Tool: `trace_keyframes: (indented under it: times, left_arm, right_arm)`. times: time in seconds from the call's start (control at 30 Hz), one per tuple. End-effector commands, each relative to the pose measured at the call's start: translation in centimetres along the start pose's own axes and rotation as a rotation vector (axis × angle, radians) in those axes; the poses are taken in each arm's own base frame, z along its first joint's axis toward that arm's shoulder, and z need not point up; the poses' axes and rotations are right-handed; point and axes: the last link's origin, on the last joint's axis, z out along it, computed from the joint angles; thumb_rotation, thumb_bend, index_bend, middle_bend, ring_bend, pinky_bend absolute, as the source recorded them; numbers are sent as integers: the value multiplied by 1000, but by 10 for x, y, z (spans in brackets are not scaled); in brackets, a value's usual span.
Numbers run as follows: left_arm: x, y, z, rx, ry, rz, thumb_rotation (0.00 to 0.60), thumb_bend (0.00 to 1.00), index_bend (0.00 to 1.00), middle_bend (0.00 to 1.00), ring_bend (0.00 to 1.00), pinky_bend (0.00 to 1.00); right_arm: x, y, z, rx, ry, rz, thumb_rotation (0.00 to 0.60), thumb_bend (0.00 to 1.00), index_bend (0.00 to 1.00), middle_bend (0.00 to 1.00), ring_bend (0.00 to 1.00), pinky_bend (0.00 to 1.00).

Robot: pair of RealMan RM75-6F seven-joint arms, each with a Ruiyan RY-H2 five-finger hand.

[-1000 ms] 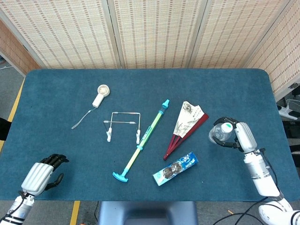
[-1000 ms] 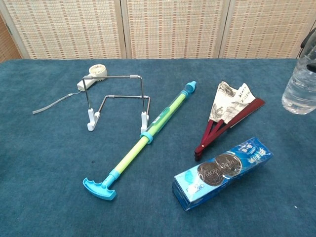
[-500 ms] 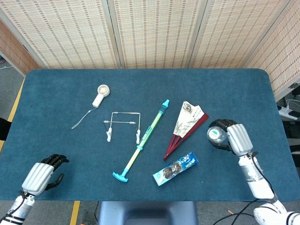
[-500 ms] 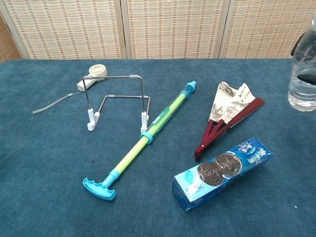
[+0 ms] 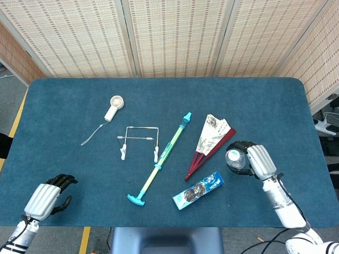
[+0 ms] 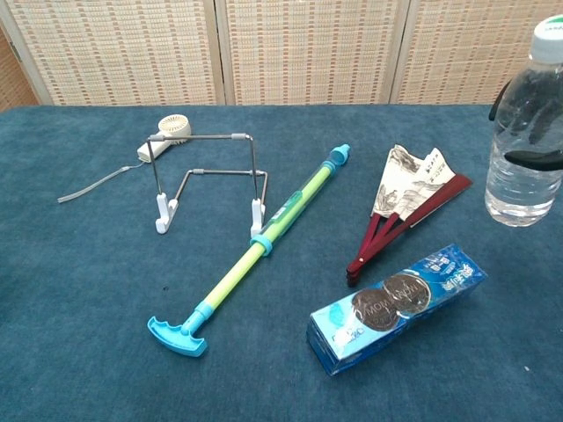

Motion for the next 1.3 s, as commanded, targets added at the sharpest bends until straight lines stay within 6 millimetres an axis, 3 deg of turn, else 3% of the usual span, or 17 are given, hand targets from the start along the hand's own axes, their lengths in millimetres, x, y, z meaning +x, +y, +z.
trace_keyframes:
  times: [0.03,0.23,0.37,0.5,0.63,0.8,1.13,1.23,1.3]
  left_arm:
    - [0,0,0,0,0,3,600,431,291,233,194,382]
    - [-1,0,0,4,-11,5,600,430,291,232,193,382]
    - [-1,0,0,2,-11,8,600,430,291,232,193,382]
    - [0,0,-1,1,-5,6,600,431,291,233,193,382]
    - [-1,0,0,1,-13,4,600,431,291,233,193,381]
    - [-2,0,0,5,-19,11,600,431,291,232,193,381]
    - [-2,0,0,3,-23,15,600,431,291,233,193,381]
    - [-3,0,0,5,-23,16,600,432,291,234,193,381]
    - [-2,0,0,6,-23,13,600,432,291,234,193,381]
  right_arm:
    - [-7,4,4,-15,13,9,600,655,812,735,600,558]
    - [6,-31,0,91,41,94,600,654,811,735,600,558]
    - [14,-39,-8,119,44,129,600,655,812,735,600,559]
    - [11,-19,-12,53,7,104,600,655,811,735,600,559]
    - [0,18,-10,-65,-19,92,600,655,812,735,600,559]
    - [-13,50,-6,-119,-17,184,600,655,812,735,600,559]
    - [-21,78,-6,-124,14,237,600,655,802,736,590,558]
    - [-21,82,-8,-116,-21,248,600,601,660,690,494,500]
    - [-22,85,-10,-110,-50,255,600,500,484,550,349,429]
